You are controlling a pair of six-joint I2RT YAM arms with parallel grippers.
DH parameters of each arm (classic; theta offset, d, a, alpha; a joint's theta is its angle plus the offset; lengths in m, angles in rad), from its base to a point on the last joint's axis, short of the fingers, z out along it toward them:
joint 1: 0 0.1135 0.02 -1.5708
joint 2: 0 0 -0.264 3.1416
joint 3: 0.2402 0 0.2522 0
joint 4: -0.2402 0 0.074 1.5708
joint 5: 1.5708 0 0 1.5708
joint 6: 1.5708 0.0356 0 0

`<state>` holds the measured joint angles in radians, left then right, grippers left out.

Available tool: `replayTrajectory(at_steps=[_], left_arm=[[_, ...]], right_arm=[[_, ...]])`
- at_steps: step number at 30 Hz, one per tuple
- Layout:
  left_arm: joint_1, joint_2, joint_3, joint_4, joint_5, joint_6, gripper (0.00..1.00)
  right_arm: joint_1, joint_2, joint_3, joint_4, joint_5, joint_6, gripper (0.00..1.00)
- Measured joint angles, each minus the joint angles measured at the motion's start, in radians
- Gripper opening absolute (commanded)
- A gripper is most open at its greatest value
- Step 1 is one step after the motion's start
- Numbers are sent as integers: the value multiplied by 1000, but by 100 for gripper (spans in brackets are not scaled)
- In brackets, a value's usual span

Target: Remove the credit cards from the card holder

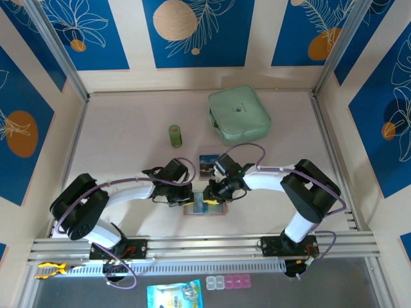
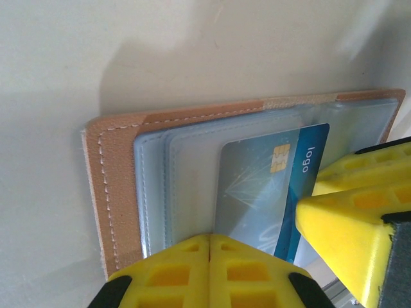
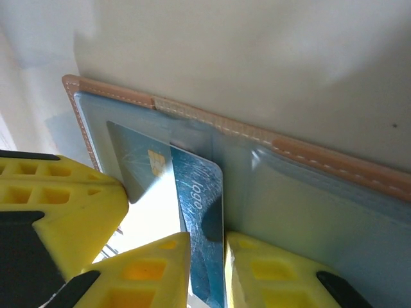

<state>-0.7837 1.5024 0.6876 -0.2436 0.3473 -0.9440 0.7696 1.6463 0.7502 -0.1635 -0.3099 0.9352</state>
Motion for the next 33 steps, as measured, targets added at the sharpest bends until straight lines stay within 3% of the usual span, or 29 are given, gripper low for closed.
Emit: replayTrajectory(at_steps=[9,19,33], left_arm=[[0,0,1,-1,0,0,1],[0,0,1,-1,0,0,1],[0,-2,1,-2,-2,0,2]], right_arm=[[-3,-27,-25,35,-20,25,12],[-16,-59,-29,29,-19,12,9],[-43,-159,-3,-175,69,-85,7]])
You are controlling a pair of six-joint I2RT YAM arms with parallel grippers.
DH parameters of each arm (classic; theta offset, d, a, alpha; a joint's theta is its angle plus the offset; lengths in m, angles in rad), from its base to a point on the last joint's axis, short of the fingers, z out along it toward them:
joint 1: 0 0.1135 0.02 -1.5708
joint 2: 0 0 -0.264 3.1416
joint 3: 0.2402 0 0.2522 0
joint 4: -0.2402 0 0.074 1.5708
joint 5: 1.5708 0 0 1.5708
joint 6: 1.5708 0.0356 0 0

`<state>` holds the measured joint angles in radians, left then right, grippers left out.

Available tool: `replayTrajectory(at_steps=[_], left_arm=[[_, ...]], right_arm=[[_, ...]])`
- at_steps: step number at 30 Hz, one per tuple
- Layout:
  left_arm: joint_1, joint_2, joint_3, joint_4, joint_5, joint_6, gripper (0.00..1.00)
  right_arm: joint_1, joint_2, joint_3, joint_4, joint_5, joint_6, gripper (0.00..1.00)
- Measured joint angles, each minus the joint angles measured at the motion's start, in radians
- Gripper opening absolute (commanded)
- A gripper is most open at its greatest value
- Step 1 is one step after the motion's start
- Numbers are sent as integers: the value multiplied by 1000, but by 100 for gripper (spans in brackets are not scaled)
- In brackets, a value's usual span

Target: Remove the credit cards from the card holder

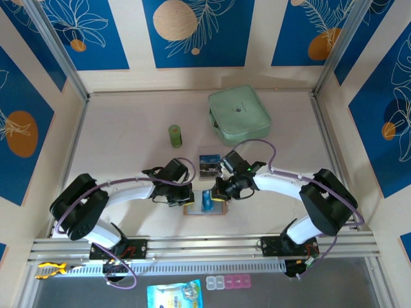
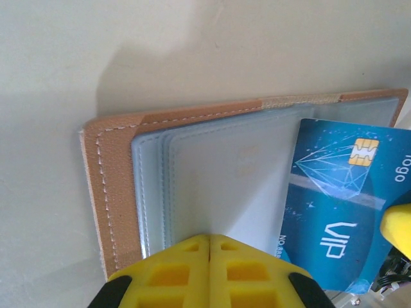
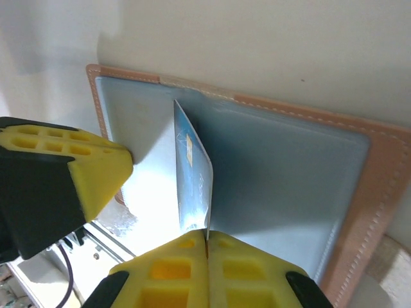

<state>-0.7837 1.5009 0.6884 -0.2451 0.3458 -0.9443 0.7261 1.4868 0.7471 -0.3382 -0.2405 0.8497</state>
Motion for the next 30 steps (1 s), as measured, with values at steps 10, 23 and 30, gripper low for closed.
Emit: replayTrajectory(at_steps=[10,23,30], left_arm=[[0,0,0,1,0,0,2],[0,0,0,1,0,0,2],[0,-2,0,1,0,0,7]], right_arm=[[8,-16,35,-77,33,-19,7],[61,42,88,-97,56,-11,15],[71,62,111,-118,74,-3,6]])
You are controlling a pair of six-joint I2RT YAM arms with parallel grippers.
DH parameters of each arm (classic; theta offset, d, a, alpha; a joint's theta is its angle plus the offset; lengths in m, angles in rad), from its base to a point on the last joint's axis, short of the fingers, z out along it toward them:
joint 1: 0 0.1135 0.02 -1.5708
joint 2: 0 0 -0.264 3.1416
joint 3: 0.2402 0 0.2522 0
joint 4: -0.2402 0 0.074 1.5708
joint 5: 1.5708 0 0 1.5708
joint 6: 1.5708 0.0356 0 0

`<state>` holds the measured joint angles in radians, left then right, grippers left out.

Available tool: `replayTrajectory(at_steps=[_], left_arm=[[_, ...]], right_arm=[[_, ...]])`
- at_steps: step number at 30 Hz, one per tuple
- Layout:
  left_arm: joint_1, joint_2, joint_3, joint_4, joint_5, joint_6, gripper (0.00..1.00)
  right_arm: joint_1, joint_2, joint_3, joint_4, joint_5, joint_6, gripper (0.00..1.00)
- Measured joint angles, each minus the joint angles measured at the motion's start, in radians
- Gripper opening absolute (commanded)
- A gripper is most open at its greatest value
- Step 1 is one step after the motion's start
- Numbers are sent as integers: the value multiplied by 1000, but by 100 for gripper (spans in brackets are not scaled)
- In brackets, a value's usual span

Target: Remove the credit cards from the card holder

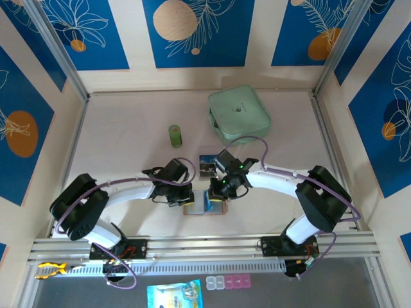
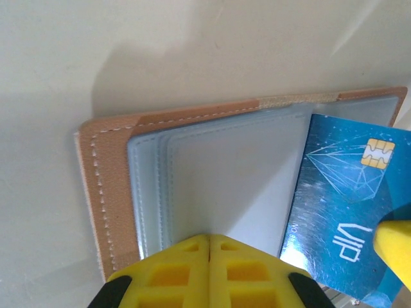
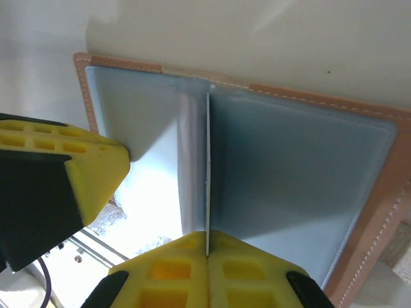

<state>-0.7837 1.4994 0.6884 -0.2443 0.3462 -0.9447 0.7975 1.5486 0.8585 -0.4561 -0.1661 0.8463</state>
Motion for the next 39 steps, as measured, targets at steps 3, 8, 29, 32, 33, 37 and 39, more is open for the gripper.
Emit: replayTrajectory(at_steps=[3,8,29,32,33,37,39], left_arm=[[0,-8,0,-4,0,0,9],[0,-43,3,-23,-8,1,9],[1,-70,-8,-86,-76,19,16],[1,-62,-18,-67,-66,18,15],[1,-59,-21,-61,-63,15,15],[1,-50,-31,-47,-58,11,15],[1,-50,-34,-43,-58,10,15]], right_arm=[[0,20,27,-19,10,-2,6],[-1,47,62,-43,25,-14,5],[-6,71,120,-144,58,-88,5],[-7,71,122,-145,58,-88,5],[-7,71,123,-145,57,-88,5],[-10,68,135,-155,58,-88,5],[-17,53,140,-160,58,-90,5]])
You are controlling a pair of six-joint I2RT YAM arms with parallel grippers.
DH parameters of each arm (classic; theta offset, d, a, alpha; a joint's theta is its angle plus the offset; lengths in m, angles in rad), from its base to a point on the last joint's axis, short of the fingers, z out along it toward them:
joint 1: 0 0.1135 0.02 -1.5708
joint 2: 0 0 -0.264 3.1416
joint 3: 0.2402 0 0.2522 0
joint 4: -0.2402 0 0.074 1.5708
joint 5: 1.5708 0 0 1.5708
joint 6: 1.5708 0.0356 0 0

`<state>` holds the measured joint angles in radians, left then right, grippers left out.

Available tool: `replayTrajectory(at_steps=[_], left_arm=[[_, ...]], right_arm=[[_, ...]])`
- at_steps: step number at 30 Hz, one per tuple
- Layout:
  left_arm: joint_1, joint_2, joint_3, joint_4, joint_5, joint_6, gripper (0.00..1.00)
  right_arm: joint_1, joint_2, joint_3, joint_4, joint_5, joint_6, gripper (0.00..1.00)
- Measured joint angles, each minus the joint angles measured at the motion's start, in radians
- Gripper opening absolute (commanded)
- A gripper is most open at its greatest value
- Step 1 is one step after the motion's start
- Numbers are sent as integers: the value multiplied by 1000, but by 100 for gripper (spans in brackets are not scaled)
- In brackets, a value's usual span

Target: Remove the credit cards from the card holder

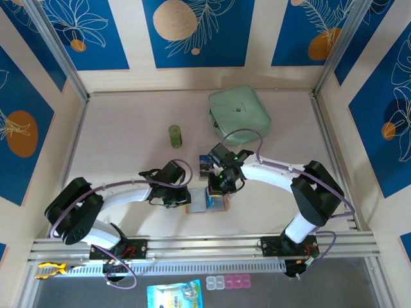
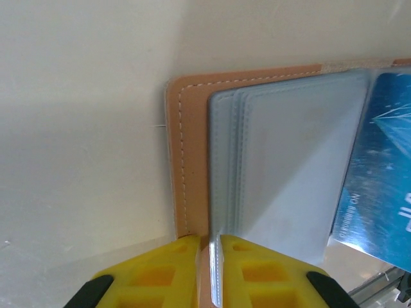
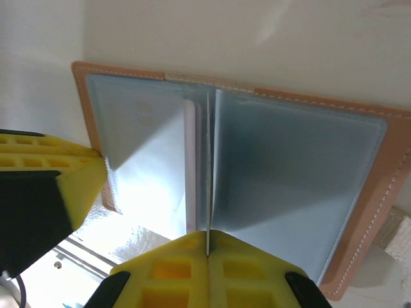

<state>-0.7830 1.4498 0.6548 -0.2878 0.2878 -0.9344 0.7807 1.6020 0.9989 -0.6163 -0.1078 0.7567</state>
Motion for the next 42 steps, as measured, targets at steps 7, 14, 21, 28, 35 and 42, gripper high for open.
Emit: replayTrajectory(at_steps=[7,14,21,28,35,42], left_arm=[[0,0,0,9,0,0,15],[0,-14,0,5,-1,0,15],[0,-28,0,-1,-1,0,15],[4,-29,-1,-11,-2,1,15],[15,-47,-24,-11,-6,1,15],[18,-61,-36,-7,-9,-1,15]], right_arm=[[-45,-48,59,-39,1,-101,5],[-120,-63,145,-113,14,-409,5],[-150,-24,258,-211,103,-874,0],[-145,68,370,-310,223,-1276,0],[-149,209,582,-407,232,-1503,1],[-162,348,745,-467,232,-1605,2]])
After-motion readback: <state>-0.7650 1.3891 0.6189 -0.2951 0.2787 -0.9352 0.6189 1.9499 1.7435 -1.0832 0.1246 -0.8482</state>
